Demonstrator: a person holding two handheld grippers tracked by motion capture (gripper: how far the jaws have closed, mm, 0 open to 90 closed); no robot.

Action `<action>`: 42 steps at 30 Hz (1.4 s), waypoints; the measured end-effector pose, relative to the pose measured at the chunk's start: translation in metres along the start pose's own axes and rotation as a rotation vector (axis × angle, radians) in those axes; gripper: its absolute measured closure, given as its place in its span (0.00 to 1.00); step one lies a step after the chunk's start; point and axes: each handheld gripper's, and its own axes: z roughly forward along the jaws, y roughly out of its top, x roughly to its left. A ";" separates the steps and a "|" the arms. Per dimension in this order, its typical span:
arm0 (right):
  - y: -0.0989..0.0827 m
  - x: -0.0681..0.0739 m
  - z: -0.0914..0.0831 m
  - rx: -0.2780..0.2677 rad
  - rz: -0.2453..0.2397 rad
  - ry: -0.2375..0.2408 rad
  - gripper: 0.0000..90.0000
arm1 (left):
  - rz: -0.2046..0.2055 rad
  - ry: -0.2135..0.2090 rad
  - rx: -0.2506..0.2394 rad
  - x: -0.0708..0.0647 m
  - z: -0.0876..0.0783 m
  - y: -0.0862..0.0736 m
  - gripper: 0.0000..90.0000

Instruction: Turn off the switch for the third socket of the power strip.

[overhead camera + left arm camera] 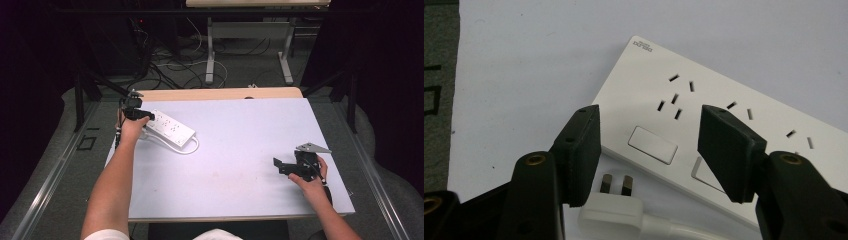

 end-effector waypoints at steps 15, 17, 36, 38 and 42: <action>0.000 0.001 -0.001 0.000 0.003 0.001 0.08 | -0.006 -0.038 -0.053 -0.003 -0.027 -0.003 0.41; 0.000 0.001 -0.001 -0.002 0.002 0.001 0.08 | -0.004 -0.053 -0.051 -0.005 -0.032 -0.003 0.41; 0.000 0.002 -0.001 -0.004 -0.004 -0.002 0.08 | 0.068 -0.119 -0.129 -0.026 -0.070 -0.011 0.42; 0.000 0.002 -0.001 -0.004 -0.005 -0.003 0.08 | 0.073 -0.127 -0.148 -0.029 -0.073 -0.012 0.42; 0.000 0.002 -0.001 -0.003 -0.002 -0.003 0.08 | 0.081 -0.153 -0.152 -0.032 -0.081 -0.014 0.42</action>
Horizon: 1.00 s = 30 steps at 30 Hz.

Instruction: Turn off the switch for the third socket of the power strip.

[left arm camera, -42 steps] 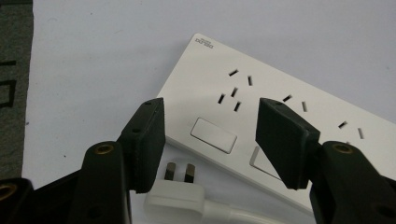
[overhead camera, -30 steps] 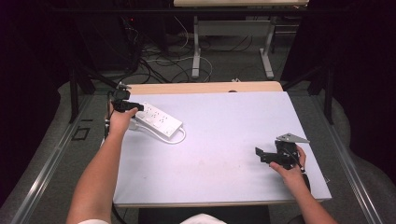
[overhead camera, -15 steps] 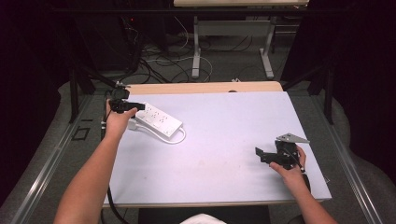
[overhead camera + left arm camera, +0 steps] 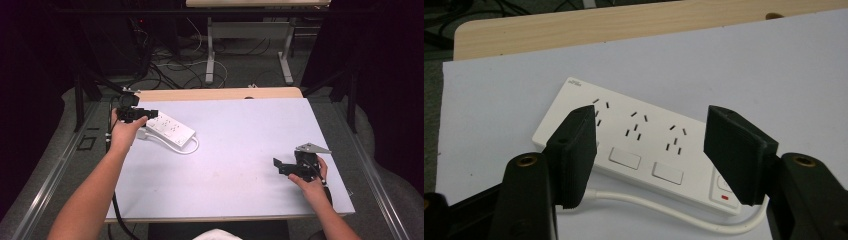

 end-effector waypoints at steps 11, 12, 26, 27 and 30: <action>0.000 0.000 -0.001 -0.001 0.000 0.001 0.08 | 0.064 -0.036 -0.037 -0.018 -0.015 -0.011 0.36; 0.000 0.000 -0.001 -0.001 0.000 0.000 0.08 | 0.070 -0.040 -0.040 -0.019 -0.016 -0.012 0.36; 0.000 0.001 -0.001 -0.003 -0.006 -0.002 0.08 | 0.044 -0.102 -0.073 -0.037 -0.033 -0.037 0.33; 0.000 0.001 -0.001 -0.003 -0.004 -0.002 0.08 | 0.043 -0.105 -0.078 -0.038 -0.033 -0.039 0.31; 0.000 0.001 -0.001 -0.002 -0.008 -0.004 0.08 | 0.049 -0.116 -0.074 -0.041 -0.034 -0.044 0.27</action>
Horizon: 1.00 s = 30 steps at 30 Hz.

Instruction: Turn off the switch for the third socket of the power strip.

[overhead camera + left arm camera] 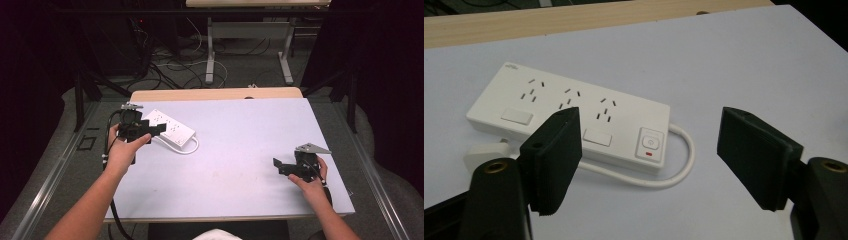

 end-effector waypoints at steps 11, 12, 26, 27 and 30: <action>0.000 0.000 -0.001 -0.001 0.003 0.001 0.08 | 0.011 -0.012 -0.005 -0.012 -0.002 -0.018 0.06; 0.000 0.001 -0.001 0.000 0.005 0.001 0.08 | 0.017 -0.013 -0.002 -0.012 -0.002 -0.019 0.04; 0.000 0.001 -0.001 0.000 0.002 -0.002 0.08 | 0.038 -0.027 -0.040 -0.022 -0.008 -0.045 0.00; 0.000 0.001 -0.001 0.000 0.002 -0.002 0.08 | 0.047 -0.030 -0.042 -0.021 -0.009 -0.047 0.00; 0.000 0.001 -0.002 0.000 0.003 -0.001 0.08 | 0.039 -0.038 -0.047 -0.022 -0.011 -0.055 0.00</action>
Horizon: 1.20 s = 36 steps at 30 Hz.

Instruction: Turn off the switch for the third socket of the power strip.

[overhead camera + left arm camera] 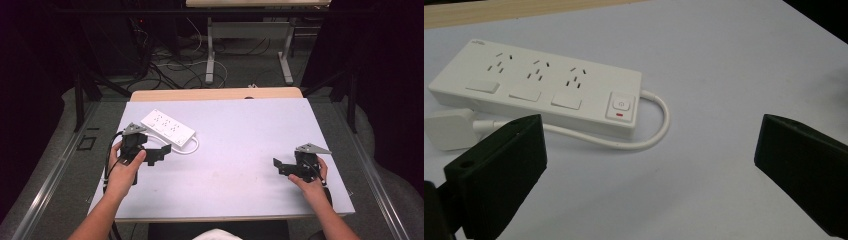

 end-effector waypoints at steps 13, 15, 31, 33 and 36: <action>0.000 0.000 0.000 -0.005 0.002 -0.002 0.08 | -0.031 0.051 -0.024 0.009 -0.008 -0.035 0.01; 0.000 0.000 0.000 -0.005 0.002 -0.002 0.08 | -0.048 0.047 -0.024 0.011 -0.008 -0.040 0.01; 0.000 0.000 -0.001 -0.008 -0.001 0.000 0.08 | -0.108 0.088 -0.044 0.030 0.001 -0.071 0.02; 0.000 0.000 -0.001 -0.005 -0.002 -0.001 0.08 | -0.116 0.084 -0.037 0.031 0.004 -0.074 0.02; 0.000 0.000 -0.001 -0.005 0.000 0.001 0.08 | -0.124 0.086 -0.032 0.032 0.006 -0.077 0.02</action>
